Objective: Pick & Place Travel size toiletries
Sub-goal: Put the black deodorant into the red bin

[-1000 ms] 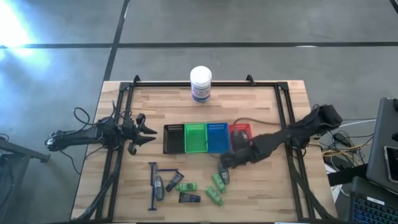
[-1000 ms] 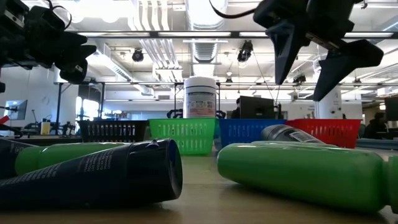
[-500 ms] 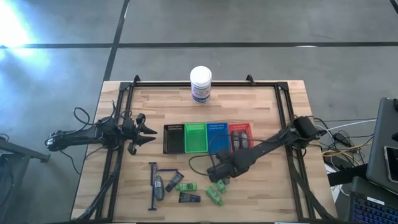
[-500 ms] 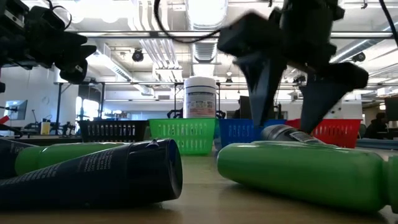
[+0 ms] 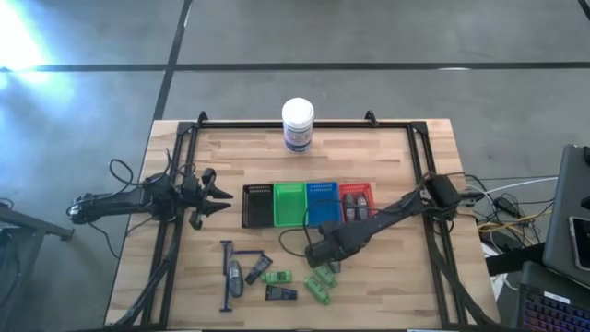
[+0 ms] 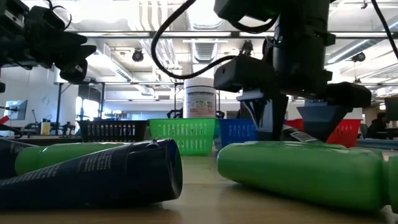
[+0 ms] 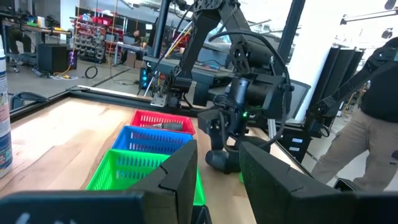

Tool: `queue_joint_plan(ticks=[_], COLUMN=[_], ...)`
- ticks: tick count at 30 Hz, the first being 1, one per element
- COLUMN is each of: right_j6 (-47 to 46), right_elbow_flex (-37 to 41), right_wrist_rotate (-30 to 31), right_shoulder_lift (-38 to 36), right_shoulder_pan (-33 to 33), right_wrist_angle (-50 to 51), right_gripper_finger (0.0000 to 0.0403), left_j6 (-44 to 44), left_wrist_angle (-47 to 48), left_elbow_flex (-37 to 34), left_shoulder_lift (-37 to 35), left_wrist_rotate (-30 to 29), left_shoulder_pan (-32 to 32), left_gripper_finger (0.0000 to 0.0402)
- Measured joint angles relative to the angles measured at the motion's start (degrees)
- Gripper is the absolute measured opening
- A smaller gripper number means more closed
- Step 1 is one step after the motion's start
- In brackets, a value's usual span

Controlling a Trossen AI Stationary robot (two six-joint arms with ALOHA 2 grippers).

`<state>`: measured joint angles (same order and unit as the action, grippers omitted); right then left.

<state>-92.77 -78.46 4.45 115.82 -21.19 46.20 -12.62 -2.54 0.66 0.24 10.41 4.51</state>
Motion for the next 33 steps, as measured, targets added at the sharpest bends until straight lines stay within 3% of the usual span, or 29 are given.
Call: queue_joint_plan(ticks=[5,11,16,21,26,33], right_j6=[-1.41,-3.12,-7.06,-4.88,4.87,17.08], right_elbow_flex=[-0.73,-3.86,-5.81,-3.20,2.07,11.67], right_wrist_rotate=[-0.20,1.00,5.25,6.03,5.19,-3.30], right_shoulder_lift=[-1.27,-7.03,-15.11,-23.99,-29.24,-30.28], right_shoulder_pan=[0.07,0.09,1.63,8.62,18.88,28.37], right_wrist_angle=[-0.09,2.00,14.40,25.54,25.37,18.93], right_gripper_finger=[0.0199,0.0199,0.0199,0.0199,0.0199,0.0204], left_j6=[-0.02,-0.01,-0.01,0.00,-0.01,0.00], left_wrist_angle=[0.01,0.01,0.01,0.03,0.01,0.01], left_elbow_flex=[0.01,0.01,0.01,0.01,0.01,0.01], left_shoulder_lift=[0.01,0.03,0.14,0.36,0.49,0.49], left_wrist_rotate=[0.00,-0.02,0.00,0.00,0.00,0.00], left_shoulder_pan=[0.02,0.00,0.02,0.02,0.02,0.00], left_gripper_finger=[0.0126,0.0126,0.0126,0.0126,0.0126,0.0126])
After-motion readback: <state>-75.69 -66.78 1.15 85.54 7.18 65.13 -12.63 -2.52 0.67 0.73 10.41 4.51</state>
